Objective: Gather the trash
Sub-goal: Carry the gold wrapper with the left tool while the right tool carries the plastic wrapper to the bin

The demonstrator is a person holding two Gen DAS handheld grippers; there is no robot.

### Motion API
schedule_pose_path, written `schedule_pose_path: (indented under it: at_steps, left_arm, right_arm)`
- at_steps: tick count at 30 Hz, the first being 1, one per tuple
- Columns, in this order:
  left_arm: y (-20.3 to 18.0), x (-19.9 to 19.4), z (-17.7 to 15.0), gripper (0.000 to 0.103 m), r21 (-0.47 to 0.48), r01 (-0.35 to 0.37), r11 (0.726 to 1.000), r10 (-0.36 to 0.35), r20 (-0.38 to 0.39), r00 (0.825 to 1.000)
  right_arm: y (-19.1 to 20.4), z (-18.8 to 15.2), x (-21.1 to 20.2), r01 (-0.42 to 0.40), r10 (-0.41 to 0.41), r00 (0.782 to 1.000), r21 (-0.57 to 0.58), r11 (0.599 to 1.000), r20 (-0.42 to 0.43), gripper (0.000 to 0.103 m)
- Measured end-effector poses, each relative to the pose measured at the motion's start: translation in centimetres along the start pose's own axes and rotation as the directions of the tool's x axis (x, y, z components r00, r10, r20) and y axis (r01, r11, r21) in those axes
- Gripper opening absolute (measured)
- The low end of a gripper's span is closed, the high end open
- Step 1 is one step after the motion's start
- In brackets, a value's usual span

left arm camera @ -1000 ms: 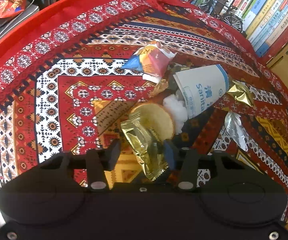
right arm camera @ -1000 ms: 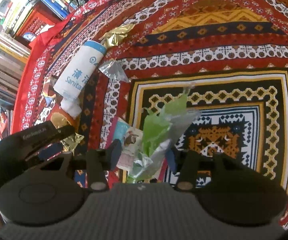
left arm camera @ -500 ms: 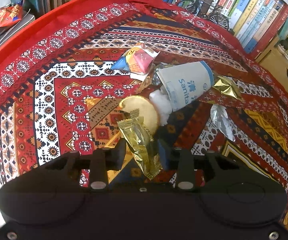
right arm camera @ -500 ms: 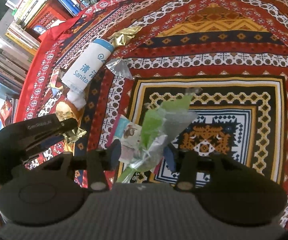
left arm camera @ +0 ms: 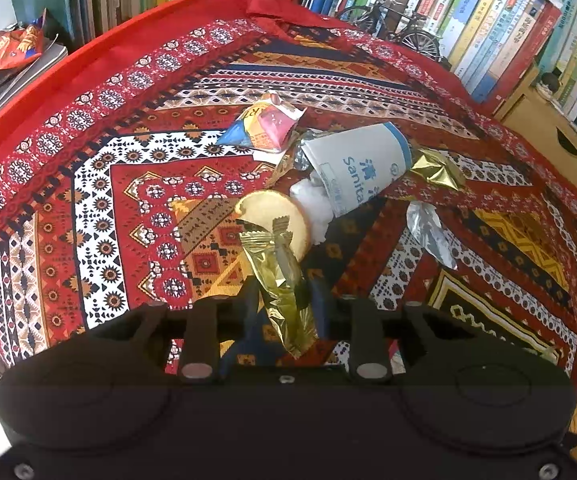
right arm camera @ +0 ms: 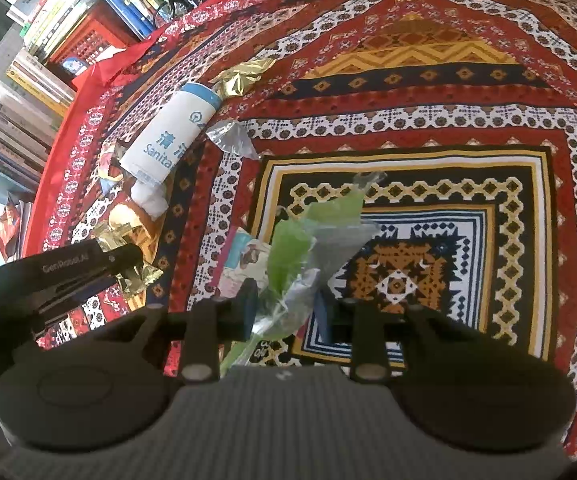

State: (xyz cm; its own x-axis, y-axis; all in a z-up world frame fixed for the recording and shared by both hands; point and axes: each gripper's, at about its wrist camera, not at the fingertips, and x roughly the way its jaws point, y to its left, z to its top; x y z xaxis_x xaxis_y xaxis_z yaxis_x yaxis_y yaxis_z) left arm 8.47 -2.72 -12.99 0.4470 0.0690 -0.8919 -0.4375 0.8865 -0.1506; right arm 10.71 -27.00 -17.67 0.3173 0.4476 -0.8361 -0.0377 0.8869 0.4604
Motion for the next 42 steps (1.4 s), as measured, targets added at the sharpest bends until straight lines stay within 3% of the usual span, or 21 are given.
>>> schedule_pose_path:
  at_steps: [1,23,42]
  left_arm:
    - [0.0,-0.1,-0.1,0.02,0.004,0.003,1.0,-0.003,0.001,1.0]
    - [1.7,-4.2,-4.4,0.02,0.054,0.064,0.997,-0.065,0.022,0.998]
    - [8.1,-10.7,-11.7,0.02,0.061,0.096,0.993,-0.098,0.029,0.995]
  right_arm:
    - [0.0,-0.1,-0.2,0.0,0.0,1.0,0.002,1.0,0.004,0.035]
    - [0.5,-4.7,-3.1,0.024,-0.025,0.998,0.02,1.0,0.063,0.035]
    - [2.4,-12.9,-6.8,0.049,-0.052,0.992,0.028,0.998,0.113,0.035]
